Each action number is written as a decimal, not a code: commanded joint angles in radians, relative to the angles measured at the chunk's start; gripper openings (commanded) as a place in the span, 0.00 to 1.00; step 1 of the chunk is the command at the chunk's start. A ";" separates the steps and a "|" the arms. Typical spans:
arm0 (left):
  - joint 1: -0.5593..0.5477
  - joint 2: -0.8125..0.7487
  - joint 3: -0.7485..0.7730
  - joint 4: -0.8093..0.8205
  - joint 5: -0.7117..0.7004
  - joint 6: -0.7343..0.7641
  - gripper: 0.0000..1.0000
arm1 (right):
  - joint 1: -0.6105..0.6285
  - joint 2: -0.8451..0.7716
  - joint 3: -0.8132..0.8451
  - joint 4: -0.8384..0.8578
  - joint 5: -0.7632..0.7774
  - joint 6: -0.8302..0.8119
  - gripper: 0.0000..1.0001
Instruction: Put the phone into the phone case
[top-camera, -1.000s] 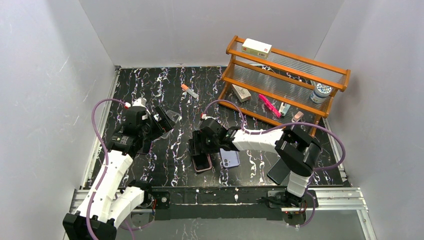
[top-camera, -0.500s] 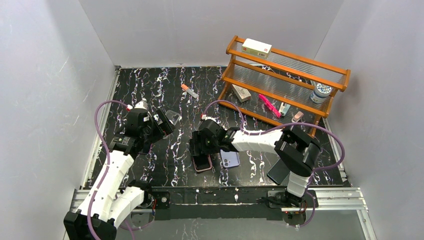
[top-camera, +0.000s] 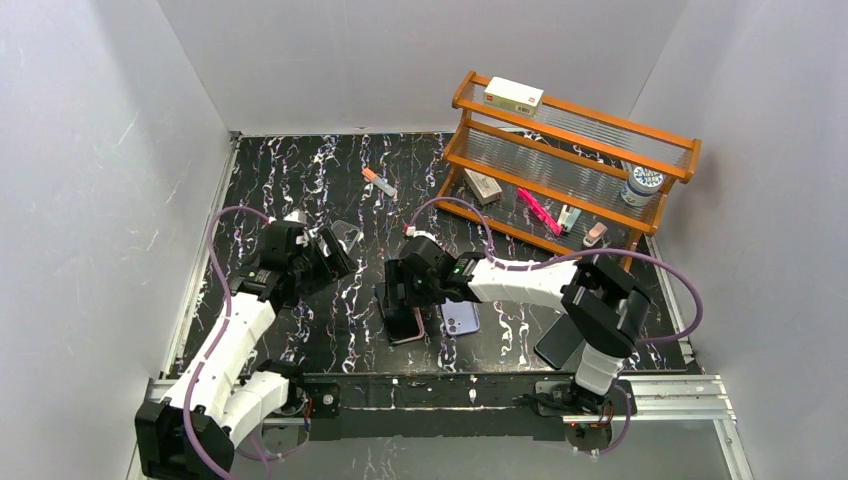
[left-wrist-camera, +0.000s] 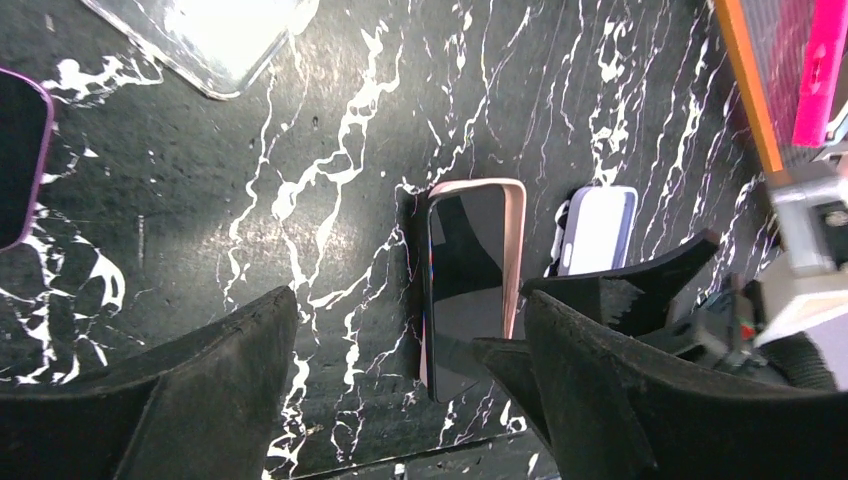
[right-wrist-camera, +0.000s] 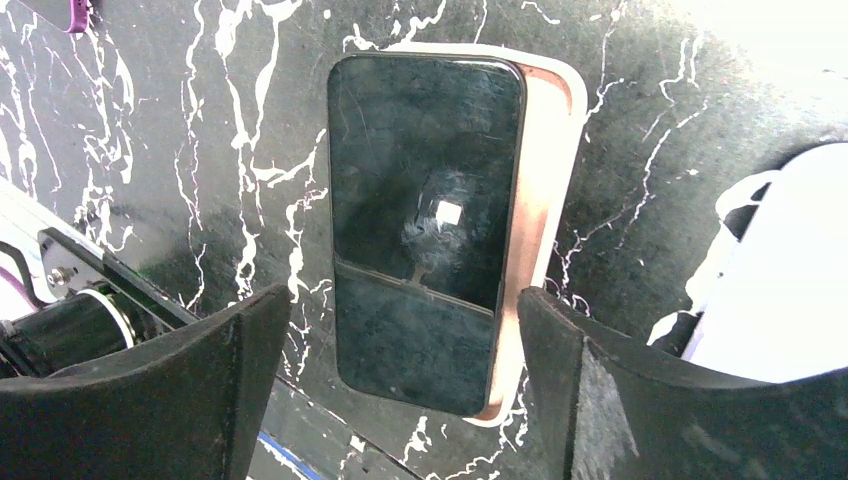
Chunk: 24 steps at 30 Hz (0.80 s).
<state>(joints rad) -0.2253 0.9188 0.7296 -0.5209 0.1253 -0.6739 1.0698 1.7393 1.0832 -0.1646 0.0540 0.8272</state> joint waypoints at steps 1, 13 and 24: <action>0.004 0.011 -0.060 0.053 0.100 -0.006 0.79 | 0.000 -0.079 0.025 -0.028 0.039 -0.029 0.88; 0.001 0.044 -0.303 0.325 0.321 -0.187 0.51 | -0.046 -0.108 -0.073 0.013 0.021 -0.031 0.62; -0.012 0.111 -0.392 0.475 0.369 -0.264 0.40 | -0.119 -0.118 -0.180 0.129 -0.124 -0.004 0.52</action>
<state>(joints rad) -0.2264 1.0092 0.3626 -0.1081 0.4496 -0.9070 0.9699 1.6573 0.9379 -0.1177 0.0021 0.8089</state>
